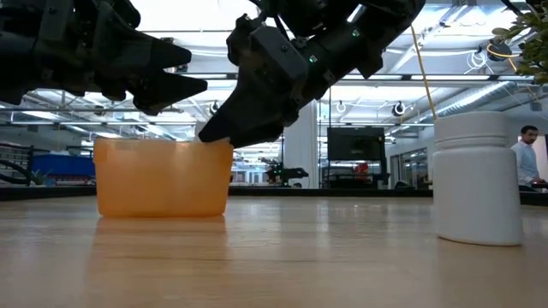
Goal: Pick and place pill bottles into a basket
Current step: Put the white medicine bottle into the orange bin
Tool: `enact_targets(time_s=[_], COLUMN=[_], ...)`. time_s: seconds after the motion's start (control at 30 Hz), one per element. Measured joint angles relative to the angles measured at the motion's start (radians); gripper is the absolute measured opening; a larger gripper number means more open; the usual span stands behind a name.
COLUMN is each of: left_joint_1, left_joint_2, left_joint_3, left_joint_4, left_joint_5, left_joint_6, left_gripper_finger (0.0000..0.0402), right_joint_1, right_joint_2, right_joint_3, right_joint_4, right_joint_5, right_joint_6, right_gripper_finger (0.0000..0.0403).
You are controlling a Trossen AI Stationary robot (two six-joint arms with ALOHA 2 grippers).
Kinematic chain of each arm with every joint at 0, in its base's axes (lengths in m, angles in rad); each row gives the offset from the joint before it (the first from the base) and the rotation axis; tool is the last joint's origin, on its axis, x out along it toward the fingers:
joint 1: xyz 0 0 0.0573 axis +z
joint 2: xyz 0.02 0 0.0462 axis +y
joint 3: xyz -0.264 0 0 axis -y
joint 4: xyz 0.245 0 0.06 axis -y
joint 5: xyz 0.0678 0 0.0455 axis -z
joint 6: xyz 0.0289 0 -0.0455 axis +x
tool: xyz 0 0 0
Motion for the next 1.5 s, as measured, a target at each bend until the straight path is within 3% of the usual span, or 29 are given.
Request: enact_targets(time_s=[0.13,0.3,0.57,0.87,1.13,1.3,1.5], left_joint_1=[0.0,0.0,0.0,0.0,0.0,0.003,0.003], left_joint_2=[0.0,0.0,0.0,0.0,0.001,0.001,0.002], left_joint_3=[0.0,0.0,-0.001,-0.001,-0.001,-0.001,-0.001], left_joint_4=[0.0,0.0,-0.001,-0.004,-0.013,-0.013,-0.005], left_joint_5=[0.0,0.0,0.001,0.002,0.002,0.002,-0.001], left_joint_6=[0.0,0.001,-0.001,-0.095,-0.069,-0.02,0.004], left_gripper_finger=[0.0335,0.0335,0.0335,0.0335,0.0335,0.0335,0.0335], right_joint_1=[-0.001,-0.001,-0.002,0.012,0.095,0.155,0.214], right_joint_2=[0.0,0.0,-0.033,-0.274,-0.45,-0.454,-0.411], right_joint_3=[0.0,0.0,0.0,0.002,0.002,0.021,0.041], right_joint_4=[0.003,0.017,0.037,-0.172,-0.605,-0.838,-0.889], right_joint_5=[0.003,0.003,0.036,0.055,0.055,0.054,0.045], right_joint_6=[0.023,0.025,-0.001,-0.011,0.283,0.453,0.552], right_gripper_finger=[0.0297,0.0332,0.0317,0.0313,0.0313,0.0304,0.0286])
